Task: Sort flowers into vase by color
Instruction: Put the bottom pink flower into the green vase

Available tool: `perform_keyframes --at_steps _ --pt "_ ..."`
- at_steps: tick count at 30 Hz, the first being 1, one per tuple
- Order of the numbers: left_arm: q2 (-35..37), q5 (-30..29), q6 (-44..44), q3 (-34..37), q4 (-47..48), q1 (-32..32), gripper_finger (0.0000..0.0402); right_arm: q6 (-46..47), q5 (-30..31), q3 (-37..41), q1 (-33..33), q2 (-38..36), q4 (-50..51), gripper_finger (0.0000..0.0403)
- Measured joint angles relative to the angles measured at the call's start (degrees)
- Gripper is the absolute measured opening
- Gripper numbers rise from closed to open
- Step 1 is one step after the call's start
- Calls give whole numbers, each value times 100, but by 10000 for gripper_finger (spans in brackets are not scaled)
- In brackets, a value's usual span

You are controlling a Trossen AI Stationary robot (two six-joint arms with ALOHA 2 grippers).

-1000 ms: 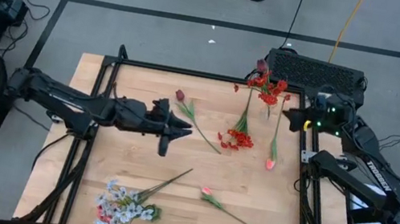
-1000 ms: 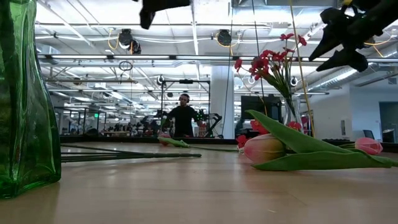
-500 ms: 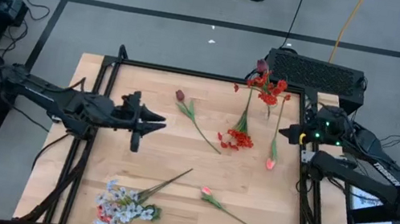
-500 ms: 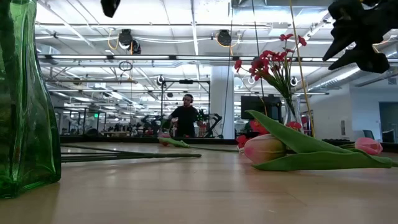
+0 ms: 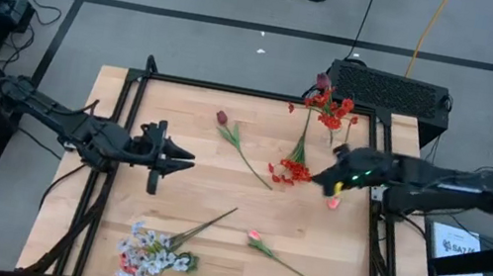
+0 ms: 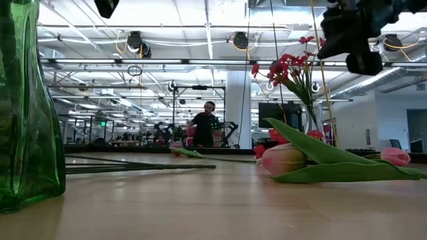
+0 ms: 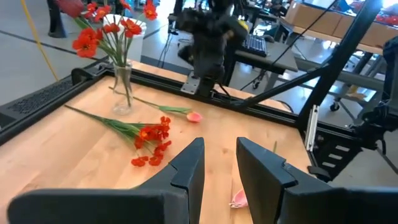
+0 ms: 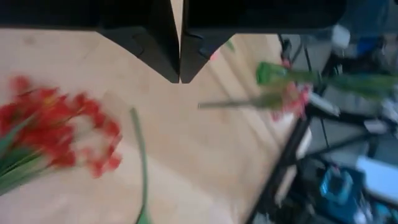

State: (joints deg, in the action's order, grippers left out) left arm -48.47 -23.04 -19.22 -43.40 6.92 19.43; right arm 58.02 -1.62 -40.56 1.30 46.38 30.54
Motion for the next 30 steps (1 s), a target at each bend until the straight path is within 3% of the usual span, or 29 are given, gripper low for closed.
perform_keyframes --at_steps 8,13,23,30 --pt "167 6 119 0 114 256 100 956 -263 -252 -1559 1552 -151 1" --pt "515 -124 155 0 687 341 100 1181 170 -915 -2242 2344 -6 1" --pt "719 -171 305 408 702 401 100 1177 162 -2731 -2839 3766 1228 0" --pt "717 181 150 1117 -256 397 100 1180 153 -3031 -2984 4337 1119 0"
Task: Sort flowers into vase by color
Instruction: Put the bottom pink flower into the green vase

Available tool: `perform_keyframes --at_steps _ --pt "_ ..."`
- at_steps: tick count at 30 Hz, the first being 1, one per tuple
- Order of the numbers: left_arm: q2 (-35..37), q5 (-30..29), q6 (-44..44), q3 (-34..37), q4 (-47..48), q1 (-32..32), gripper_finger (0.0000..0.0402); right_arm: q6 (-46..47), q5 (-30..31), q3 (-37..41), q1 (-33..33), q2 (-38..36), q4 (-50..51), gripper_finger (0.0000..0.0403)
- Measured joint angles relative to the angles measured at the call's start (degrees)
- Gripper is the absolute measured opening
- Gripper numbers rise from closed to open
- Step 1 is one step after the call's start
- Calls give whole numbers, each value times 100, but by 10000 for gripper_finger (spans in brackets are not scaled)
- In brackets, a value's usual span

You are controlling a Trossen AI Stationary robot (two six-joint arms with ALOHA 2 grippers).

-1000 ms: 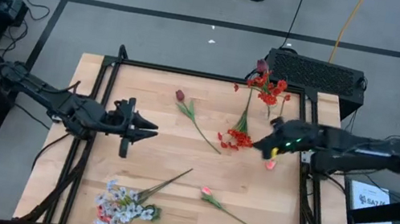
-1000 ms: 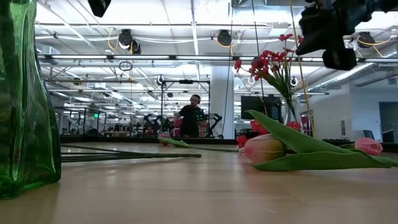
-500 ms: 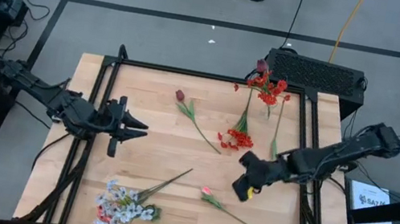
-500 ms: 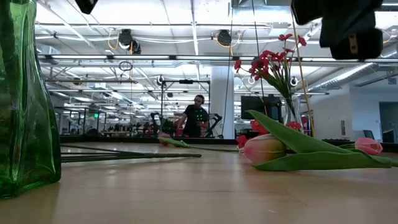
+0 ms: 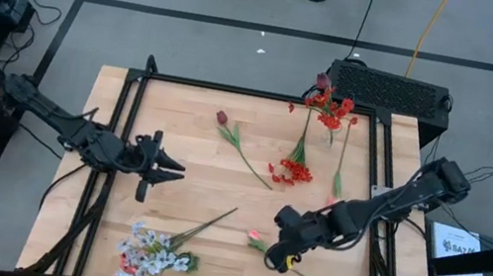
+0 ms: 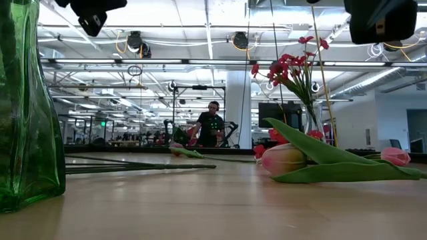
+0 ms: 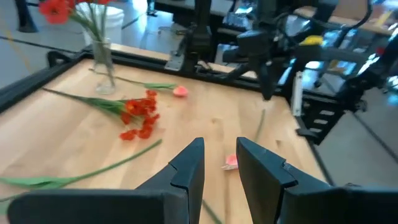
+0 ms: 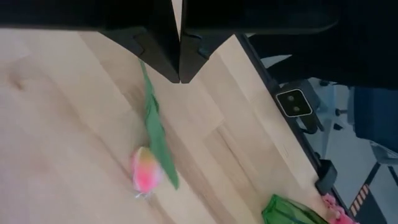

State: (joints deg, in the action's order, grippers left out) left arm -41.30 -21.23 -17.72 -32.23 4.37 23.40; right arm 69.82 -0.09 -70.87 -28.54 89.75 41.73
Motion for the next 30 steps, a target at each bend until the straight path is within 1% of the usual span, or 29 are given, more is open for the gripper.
perform_keyframes --at_steps 3,10,13,17,21,30 --pt "0 95 -139 128 -170 0 100 -141 -22 0 -60 201 -175 0" --pt "0 629 -446 131 -259 7 100 -190 0 0 -56 717 -725 0" --pt "0 696 -452 131 -236 40 100 -247 3 0 -56 933 -683 6" --pt "0 719 -455 131 -266 121 100 -341 2 0 -56 1179 -508 31" --pt "0 721 -470 131 -261 199 100 -379 3 0 -56 1337 -522 64" --pt "0 719 -470 131 -259 214 100 -1098 25 0 -56 1633 -571 132"
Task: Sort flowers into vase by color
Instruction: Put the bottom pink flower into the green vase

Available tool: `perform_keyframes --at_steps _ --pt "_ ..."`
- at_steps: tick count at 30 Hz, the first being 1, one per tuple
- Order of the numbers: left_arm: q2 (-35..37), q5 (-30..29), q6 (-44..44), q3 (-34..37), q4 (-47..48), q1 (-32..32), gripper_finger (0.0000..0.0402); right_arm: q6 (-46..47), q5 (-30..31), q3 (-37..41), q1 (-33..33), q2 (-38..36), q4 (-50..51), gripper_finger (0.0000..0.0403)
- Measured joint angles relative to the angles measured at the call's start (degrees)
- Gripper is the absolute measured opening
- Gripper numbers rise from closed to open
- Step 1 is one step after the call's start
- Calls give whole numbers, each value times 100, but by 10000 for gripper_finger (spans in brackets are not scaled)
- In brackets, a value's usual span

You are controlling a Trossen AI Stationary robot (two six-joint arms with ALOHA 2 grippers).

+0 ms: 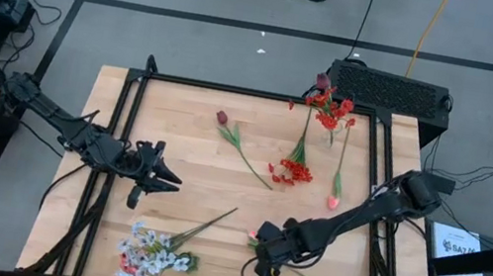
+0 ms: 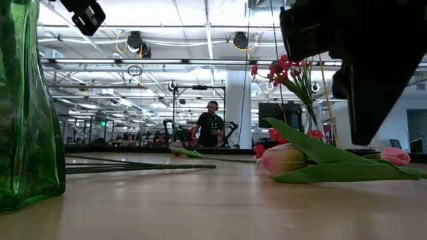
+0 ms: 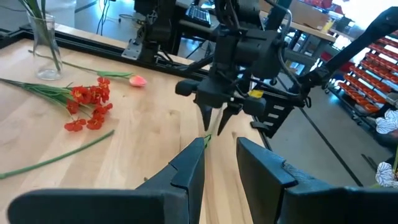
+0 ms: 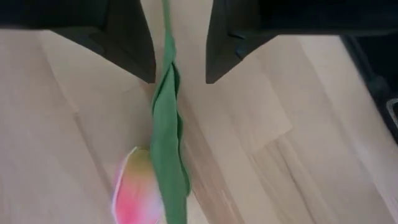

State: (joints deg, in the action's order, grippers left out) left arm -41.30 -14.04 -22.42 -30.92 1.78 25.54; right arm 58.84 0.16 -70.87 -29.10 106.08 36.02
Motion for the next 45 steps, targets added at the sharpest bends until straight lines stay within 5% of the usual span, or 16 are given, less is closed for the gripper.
perform_keyframes --at_steps 10,18,22,27,31,37,45 --pt "0 -17 -131 0 0 0 100 -1585 -31 -9 -6 638 -521 147" --pt "-2 -37 -133 -2 -22 0 100 -1955 -135 -11 -11 667 -454 20" --pt "-2 -35 -133 -2 -22 0 100 -1781 46 11 -30 488 -463 12" --pt "0 2 -133 -2 36 0 100 -1772 556 -188 -37 29 -492 4" --pt "-2 -27 -128 -2 170 0 100 -1838 1551 -345 -74 -391 -591 3" --pt "-4 -44 -124 -2 236 0 100 -1958 3223 -365 -79 -1121 -1970 2" --pt "-4 -46 -123 -2 220 0 100 -3298 3382 -365 -74 -1119 -5457 2"
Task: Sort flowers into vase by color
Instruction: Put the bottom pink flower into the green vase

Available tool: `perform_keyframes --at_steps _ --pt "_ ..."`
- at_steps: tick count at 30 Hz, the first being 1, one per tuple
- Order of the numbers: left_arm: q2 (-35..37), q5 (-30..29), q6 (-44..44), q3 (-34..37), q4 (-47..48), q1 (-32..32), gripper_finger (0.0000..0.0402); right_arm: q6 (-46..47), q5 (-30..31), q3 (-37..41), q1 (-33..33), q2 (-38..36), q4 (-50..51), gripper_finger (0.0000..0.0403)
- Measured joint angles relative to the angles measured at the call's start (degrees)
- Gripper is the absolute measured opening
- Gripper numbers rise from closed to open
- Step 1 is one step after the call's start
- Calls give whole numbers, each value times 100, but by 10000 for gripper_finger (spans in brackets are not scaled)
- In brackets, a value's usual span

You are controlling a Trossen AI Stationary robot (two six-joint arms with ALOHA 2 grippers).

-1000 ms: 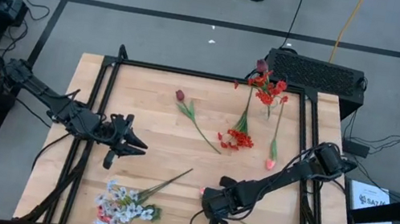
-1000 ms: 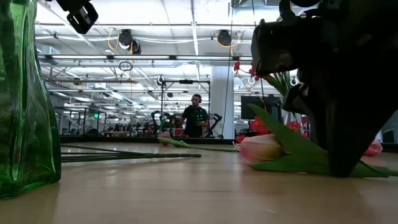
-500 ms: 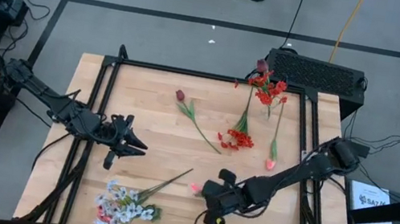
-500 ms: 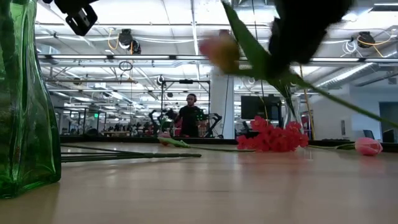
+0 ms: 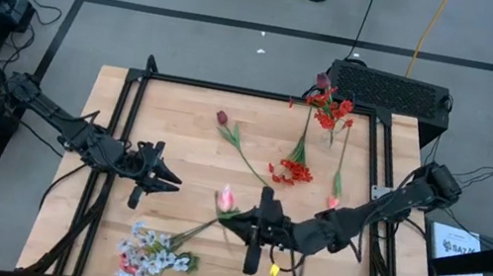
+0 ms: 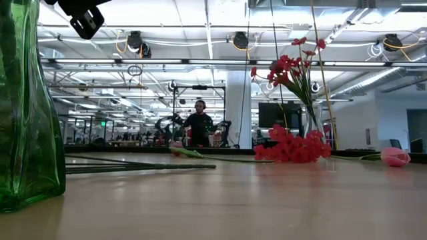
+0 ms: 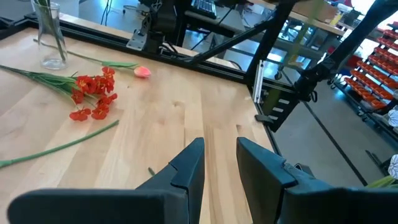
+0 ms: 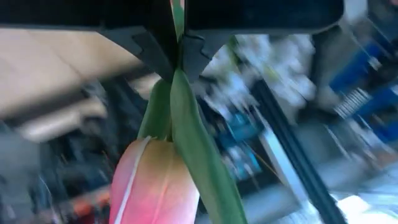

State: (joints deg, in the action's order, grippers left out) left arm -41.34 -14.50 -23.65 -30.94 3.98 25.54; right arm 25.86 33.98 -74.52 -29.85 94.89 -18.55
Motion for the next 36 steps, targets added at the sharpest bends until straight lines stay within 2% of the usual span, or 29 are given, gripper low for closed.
perform_keyframes --at_steps 6,18,28,36 --pt "0 63 -3 0 -6 0 100 -885 -709 0 54 621 -2293 1" --pt "0 98 -8 0 -6 0 100 -868 -1487 0 345 1693 -4397 1" --pt "2 101 -8 0 -6 0 100 -1066 -1509 0 387 1751 -4012 1" --pt "2 102 -3 0 -3 0 100 -1073 -1804 0 482 1751 -3533 1"
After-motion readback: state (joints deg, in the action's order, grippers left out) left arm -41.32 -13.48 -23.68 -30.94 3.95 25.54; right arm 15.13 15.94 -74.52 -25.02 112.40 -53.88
